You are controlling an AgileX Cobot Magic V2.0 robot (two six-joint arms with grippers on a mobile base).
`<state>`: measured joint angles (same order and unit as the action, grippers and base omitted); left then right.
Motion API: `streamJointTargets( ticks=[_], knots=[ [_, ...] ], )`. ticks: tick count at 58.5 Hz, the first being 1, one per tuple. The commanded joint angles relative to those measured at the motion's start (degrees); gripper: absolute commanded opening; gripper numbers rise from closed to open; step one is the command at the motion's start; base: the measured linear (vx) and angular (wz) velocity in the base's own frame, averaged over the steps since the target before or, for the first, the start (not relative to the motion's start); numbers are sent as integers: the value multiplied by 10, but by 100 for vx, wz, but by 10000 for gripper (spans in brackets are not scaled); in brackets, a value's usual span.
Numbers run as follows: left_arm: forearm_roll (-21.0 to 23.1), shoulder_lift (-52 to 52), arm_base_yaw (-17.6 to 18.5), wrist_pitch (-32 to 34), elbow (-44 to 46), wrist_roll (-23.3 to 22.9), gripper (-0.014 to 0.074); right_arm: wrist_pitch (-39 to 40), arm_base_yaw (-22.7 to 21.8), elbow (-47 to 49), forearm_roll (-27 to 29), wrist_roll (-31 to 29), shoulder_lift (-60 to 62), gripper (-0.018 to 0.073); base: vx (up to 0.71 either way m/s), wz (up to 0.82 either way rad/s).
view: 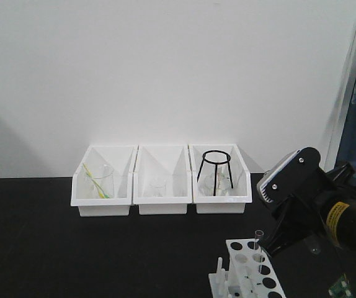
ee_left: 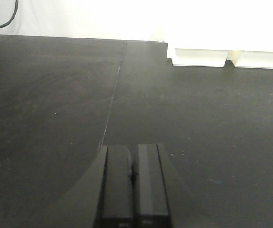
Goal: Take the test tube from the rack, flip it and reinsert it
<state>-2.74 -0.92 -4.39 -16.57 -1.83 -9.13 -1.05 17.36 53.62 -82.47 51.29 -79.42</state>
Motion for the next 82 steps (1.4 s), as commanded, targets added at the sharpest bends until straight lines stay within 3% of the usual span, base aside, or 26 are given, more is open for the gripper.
streamJointTargets(
  ticks=[1, 12, 16, 25, 38, 58, 73, 82],
  knots=[
    [3, -6, 4, 50, 0, 0, -6, 17, -2, 22, -5, 72, 20, 8, 0, 0],
    [3, -6, 4, 50, 0, 0, -6, 37, -2, 21, -5, 197, 20, 8, 0, 0],
    [3, -6, 4, 50, 0, 0, -6, 57, -2, 20, -9, 216, 20, 8, 0, 0],
    [3, -6, 4, 50, 0, 0, -6, 95, -2, 16, 2, 220, 20, 8, 0, 0],
    [3, -6, 4, 50, 0, 0, -6, 129, -2, 6, 64, 202, 18, 8, 0, 0],
    [3, -6, 4, 50, 0, 0, -6, 131, -2, 6, 64, 199, 18, 8, 0, 0],
    [3, -6, 4, 50, 0, 0, -6, 134, -2, 6, 64, 141, 18, 8, 0, 0],
    [3, -6, 4, 50, 0, 0, -6, 135, -2, 6, 64, 138, 18, 8, 0, 0]
  ],
)
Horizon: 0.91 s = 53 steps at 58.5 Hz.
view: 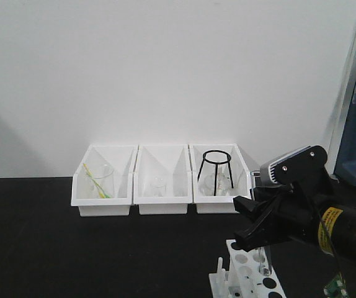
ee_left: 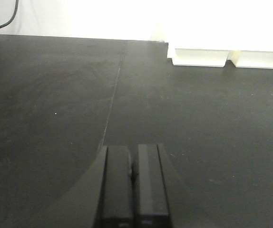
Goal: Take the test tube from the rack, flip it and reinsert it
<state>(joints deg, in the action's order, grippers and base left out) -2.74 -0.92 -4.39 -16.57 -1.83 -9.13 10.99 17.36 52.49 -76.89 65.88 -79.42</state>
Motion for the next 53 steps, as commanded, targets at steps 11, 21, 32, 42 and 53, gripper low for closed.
streamJointTargets(
  ticks=[11, 21, 32, 42, 53],
  knots=[
    [3, -6, 4, 50, 0, 0, -6, 14, -2, 17, 8, -17, 18, 8, 0, 0],
    [3, -6, 4, 50, 0, 0, -6, -2, -2, 17, 32, -40, 18, 8, 0, 0],
    [3, -6, 4, 50, 0, 0, -6, -17, -2, 17, 285, -292, 18, 8, 0, 0],
    [3, -6, 4, 50, 0, 0, -6, -11, -1, 17, 542, -582, 18, 8, 0, 0],
    [3, -6, 4, 50, 0, 0, -6, 19, 0, 17, 797, -792, 28, 8, 0, 0]
  ],
)
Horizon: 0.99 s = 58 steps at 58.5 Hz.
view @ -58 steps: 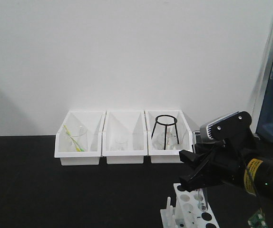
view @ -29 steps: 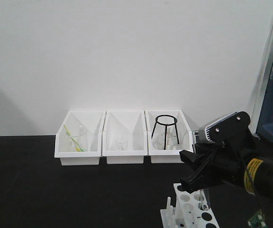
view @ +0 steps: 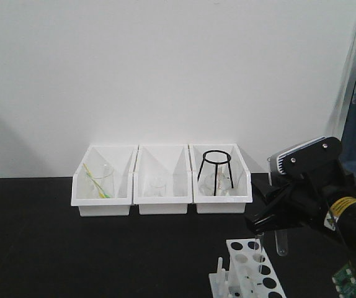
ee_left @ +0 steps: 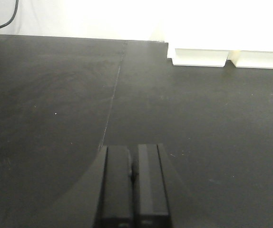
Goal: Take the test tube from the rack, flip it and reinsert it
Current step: 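Lower the test tube into a rack hole with the right gripper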
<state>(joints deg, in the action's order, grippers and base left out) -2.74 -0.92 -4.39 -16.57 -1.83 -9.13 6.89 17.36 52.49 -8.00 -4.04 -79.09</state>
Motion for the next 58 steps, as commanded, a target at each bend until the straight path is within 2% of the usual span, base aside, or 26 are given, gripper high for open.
streamJointTargets(
  ticks=[1, 5, 9, 12, 16, 20, 23, 29, 37, 50, 58],
  knots=[
    [3, -6, 4, 50, 0, 0, -6, 60, 0, 17, 133, -116, 26, 8, 0, 0],
    [3, -6, 4, 50, 0, 0, -6, 60, 0, 17, 176, -159, 26, 8, 0, 0],
    [3, -6, 4, 50, 0, 0, -6, 60, 0, 17, 177, -149, 26, 8, 0, 0],
    [3, -6, 4, 50, 0, 0, -6, 60, 0, 17, 168, -120, 26, 8, 0, 0],
    [3, -6, 4, 50, 0, 0, -6, 74, 0, 8, 129, -54, 26, 8, 0, 0],
    [3, -6, 4, 50, 0, 0, -6, 115, -2, -16, 85, 9, 26, 8, 0, 0],
    [3, -6, 4, 50, 0, 0, -6, 144, -2, -39, 71, 53, 26, 8, 0, 0],
    [3, -6, 4, 50, 0, 0, -6, 240, -2, -93, 61, 100, 26, 8, 0, 0],
    [3, -6, 4, 50, 0, 0, -6, 334, -2, -148, 55, 105, 25, 8, 0, 0],
    [3, -6, 4, 50, 0, 0, -6, 398, -2, -168, -6, 105, -27, 8, 0, 0],
    [3, -6, 4, 50, 0, 0, -6, 421, -2, -168, -7, 105, -58, 8, 0, 0]
  ],
)
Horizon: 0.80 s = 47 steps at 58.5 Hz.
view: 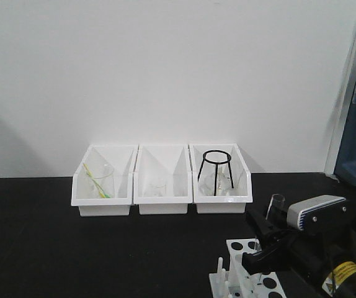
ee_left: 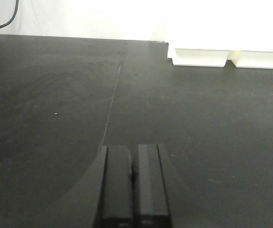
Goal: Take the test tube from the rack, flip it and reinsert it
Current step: 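Lower the test tube into a rack hole with the right gripper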
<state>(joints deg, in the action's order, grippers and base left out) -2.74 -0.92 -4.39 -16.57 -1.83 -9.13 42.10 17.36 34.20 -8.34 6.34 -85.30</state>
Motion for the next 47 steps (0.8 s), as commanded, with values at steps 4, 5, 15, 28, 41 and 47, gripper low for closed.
streamJointTargets(
  ticks=[4, 5, 15, 28, 41, 47],
  knots=[
    [3, -6, 4, 50, 0, 0, -6, 70, -2, 15, -4, -1, -5, 8, 0, 0],
    [3, -6, 4, 50, 0, 0, -6, 70, -2, 15, -5, -2, -7, 8, 0, 0],
    [3, -6, 4, 50, 0, 0, -6, 68, -2, 15, -19, -5, -20, 8, 0, 0],
    [3, -6, 4, 50, 0, 0, -6, 78, -2, 15, -66, 20, -57, 8, 0, 0],
    [3, -6, 4, 50, 0, 0, -6, 146, -2, -14, -75, 19, -113, 8, 0, 0],
    [3, -6, 4, 50, 0, 0, -6, 192, -2, -36, -72, 5, -140, 8, 0, 0]
  ],
)
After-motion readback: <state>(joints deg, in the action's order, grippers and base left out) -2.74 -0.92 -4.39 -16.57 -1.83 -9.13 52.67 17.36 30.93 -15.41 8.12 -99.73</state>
